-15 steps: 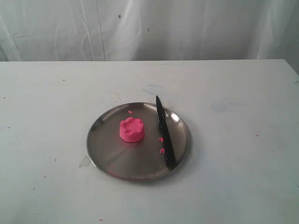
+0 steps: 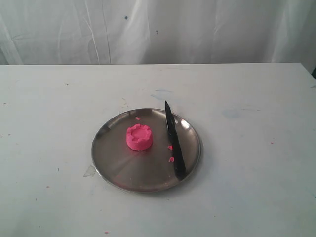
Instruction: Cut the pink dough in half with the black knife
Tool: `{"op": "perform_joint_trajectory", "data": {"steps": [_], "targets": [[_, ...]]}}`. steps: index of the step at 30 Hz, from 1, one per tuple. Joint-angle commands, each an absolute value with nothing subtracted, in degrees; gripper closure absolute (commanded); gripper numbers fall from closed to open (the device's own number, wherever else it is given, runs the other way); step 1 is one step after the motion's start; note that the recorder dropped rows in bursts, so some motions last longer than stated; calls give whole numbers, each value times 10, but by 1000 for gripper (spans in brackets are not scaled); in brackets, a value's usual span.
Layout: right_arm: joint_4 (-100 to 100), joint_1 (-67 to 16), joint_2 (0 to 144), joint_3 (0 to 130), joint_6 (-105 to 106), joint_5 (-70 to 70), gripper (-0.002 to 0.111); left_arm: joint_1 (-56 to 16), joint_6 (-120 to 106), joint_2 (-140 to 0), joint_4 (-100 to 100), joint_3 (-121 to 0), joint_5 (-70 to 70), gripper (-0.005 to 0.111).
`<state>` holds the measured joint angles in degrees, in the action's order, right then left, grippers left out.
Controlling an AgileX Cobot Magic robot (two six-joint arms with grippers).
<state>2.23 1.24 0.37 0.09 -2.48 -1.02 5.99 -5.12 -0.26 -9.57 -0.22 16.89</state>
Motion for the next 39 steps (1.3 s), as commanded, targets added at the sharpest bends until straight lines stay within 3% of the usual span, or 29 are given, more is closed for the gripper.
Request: {"op": "perform_joint_trajectory", "data": {"steps": [1,13,22,24,29,34,39], "targets": [[20,11,0,0,-24,-81,108,55,-52,0,-98,0,172,107],[19,11,0,0,-28,-450,108,55,-52,0,-98,0,172,107],[25,11,0,0,-33,-543,108,55,-51,0,-98,0,172,107],[76,11,0,15,-79,-513,108,55,-51,0,-98,0,172,107],[412,11,0,103,-438,-209,108,55,-51,0,-98,0,172,107],[448,11,10,150,-494,-18,108,55,-51,0,-98,0,172,107],[423,11,125,189,-489,91,108,55,-51,0,-98,0,172,107]]}}
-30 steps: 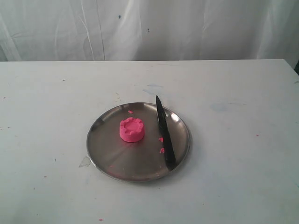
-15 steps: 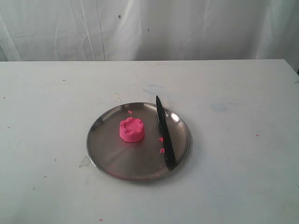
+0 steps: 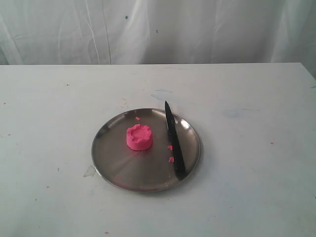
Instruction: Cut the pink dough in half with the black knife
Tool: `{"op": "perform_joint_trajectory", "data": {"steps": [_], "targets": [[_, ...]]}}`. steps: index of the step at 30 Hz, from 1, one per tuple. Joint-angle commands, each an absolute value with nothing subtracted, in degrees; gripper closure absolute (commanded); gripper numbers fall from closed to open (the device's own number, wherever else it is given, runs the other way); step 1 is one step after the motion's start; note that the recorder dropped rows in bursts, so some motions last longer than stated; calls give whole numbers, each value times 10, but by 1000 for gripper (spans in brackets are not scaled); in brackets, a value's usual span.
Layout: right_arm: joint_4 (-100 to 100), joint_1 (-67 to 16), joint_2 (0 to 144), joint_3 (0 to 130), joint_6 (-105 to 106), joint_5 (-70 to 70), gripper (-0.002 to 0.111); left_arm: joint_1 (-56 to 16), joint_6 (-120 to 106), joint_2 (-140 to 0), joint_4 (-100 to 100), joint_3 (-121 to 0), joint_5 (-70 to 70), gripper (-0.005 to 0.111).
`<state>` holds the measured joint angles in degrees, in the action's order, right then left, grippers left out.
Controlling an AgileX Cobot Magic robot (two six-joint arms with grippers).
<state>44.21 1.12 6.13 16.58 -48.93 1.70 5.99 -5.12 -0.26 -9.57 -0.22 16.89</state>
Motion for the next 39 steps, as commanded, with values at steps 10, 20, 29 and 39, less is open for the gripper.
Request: {"op": "perform_joint_trajectory", "data": {"steps": [10,20,29,39], "targets": [[62,11,384,359,-23,463,108,55,-51,0,-98,0,172,107],[-182,-77,576,396,190,534,108,55,-51,0,-98,0,172,107],[-151,-239,649,428,173,511,108,55,-51,0,-98,0,172,107],[-93,-309,919,652,153,412,108,55,-51,0,-98,0,172,107]]}}
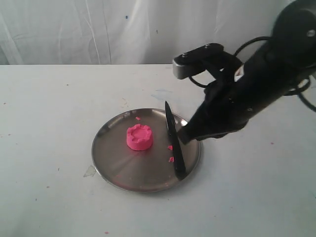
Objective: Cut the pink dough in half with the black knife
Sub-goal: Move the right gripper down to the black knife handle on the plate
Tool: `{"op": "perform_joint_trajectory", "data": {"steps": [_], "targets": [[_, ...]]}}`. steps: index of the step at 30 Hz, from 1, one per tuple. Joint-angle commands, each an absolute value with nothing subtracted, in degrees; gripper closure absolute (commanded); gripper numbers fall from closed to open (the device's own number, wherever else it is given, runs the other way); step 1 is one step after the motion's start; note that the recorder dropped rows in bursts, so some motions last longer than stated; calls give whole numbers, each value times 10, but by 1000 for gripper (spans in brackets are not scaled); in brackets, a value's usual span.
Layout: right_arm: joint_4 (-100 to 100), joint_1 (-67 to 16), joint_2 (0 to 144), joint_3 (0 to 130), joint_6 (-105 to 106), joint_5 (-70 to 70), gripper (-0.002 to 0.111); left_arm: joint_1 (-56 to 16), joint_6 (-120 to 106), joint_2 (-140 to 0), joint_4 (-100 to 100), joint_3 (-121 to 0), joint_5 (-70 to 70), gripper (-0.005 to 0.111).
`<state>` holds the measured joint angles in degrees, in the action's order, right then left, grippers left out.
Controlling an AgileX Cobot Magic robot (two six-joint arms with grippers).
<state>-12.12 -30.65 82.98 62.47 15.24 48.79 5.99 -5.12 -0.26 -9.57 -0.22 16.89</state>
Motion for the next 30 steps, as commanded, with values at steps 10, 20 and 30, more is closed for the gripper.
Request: {"op": "perform_joint_trajectory", "data": {"steps": [10,20,30], "targets": [[-92,-309,1052,653,220,320,76,55,-51,0,-98,0,172,107],[-94,-309,1091,694,175,311,64,55,-51,0,-98,0,172,107],[-44,-308,1127,703,100,287,64,55,-51,0,-98,0,172,107]]}}
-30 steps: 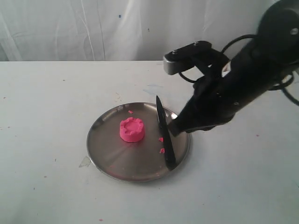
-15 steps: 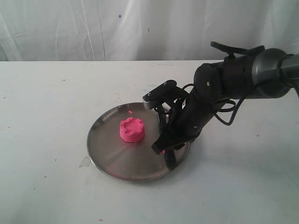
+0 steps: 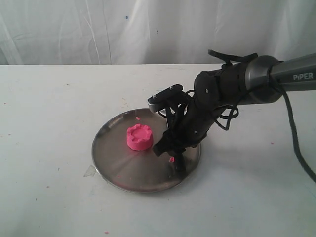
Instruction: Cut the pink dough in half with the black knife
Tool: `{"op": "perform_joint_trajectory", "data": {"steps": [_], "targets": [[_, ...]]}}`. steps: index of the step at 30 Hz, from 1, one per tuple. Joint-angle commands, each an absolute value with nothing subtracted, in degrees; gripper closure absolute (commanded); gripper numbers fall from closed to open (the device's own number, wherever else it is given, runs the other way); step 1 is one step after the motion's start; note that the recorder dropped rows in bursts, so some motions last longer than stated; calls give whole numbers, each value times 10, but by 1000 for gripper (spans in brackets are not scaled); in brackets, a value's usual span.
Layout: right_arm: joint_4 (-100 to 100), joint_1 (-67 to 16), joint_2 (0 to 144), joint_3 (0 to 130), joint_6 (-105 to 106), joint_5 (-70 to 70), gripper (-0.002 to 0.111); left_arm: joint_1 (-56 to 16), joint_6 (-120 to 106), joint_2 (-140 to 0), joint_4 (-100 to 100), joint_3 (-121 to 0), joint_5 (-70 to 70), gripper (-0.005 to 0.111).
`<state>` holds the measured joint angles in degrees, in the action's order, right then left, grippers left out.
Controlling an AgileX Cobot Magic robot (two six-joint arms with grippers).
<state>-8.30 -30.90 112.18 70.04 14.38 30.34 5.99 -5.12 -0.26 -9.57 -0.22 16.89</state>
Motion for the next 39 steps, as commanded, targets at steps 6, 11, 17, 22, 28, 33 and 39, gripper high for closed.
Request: {"op": "perform_joint_trajectory", "data": {"steps": [6,11,17,22,28,33,39], "targets": [[-27,-308,1144,703,72,279,64,55,-51,0,-98,0,172,107],[-27,-308,1147,703,72,269,70,55,-51,0,-98,0,172,107],[-26,-308,1147,703,72,279,88,55,-51,0,-98,0,172,107],[-26,-308,1125,703,72,323,89,55,-51,0,-98,0,172,107],[-26,-308,1087,703,72,420,89,55,-51,0,-98,0,172,107],[-26,-308,1074,703,72,484,89,55,-51,0,-98,0,172,107],[-26,-308,1074,684,72,552,89,55,-51,0,-98,0,172,107]]}}
